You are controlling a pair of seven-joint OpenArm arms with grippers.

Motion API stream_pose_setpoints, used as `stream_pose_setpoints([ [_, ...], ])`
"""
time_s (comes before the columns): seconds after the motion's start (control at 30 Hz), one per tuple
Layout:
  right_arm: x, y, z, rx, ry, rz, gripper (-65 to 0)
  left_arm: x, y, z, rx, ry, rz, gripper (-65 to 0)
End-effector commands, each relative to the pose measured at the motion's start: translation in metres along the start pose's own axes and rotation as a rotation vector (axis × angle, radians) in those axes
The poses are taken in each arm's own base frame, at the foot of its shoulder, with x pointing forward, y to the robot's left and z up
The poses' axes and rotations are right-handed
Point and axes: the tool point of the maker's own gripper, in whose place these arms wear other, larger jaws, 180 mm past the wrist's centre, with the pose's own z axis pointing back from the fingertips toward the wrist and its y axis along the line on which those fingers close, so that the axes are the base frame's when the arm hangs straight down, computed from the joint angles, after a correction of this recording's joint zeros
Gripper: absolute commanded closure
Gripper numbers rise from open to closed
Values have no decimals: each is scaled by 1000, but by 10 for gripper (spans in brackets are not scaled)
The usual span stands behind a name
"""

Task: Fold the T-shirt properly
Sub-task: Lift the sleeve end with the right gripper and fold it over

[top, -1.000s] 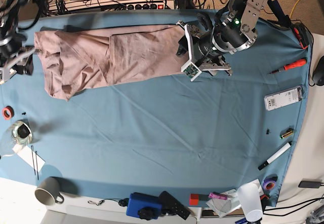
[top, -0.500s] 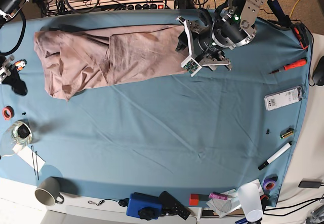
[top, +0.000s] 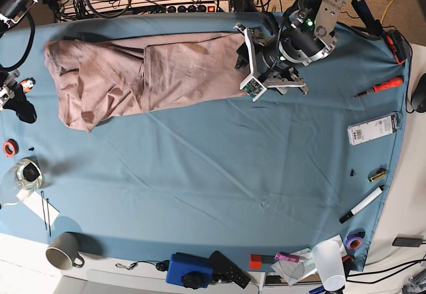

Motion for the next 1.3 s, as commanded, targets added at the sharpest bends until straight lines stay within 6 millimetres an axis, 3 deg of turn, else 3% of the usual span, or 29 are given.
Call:
stream_pose_setpoints([
  [0.0, 23, 7, 7, 10, -49, 41, -192, 12, 1, 3, 4, -49, -3, -307],
  [0.17, 18, 1, 7, -22, -23, 47, -281, 8, -2, 4, -2, -43, 3, -307],
  [0.4, -21, -39, 8, -238, 196, 87, -288, 8, -2, 4, -1, -43, 6, -307],
  [0.53, -44, -50, 4, -300, 317, 111, -288, 7, -3, 4, -3, -41, 7, -307],
  [0.73, -64, -54, -24, -327, 402, 215, -288, 7, -3, 4, -3, -40, 7, -307],
  [0.87, -81, -54, -32, -328, 468, 241, -288, 7, -3, 4, -3, -37, 7, -307],
  [1.0, -111, -55, -37, -296, 519, 158, -288, 7, -3, 4, -3, -37, 7, -307],
  [1.1, -131, -42, -34, -220, 588, 74, -288, 7, -3, 4, -3, -37, 7, -307],
  [1.27, -120, -21, -46, -101, 496, 15, -288, 8, -3, 4, -3, -42, 7, -307],
])
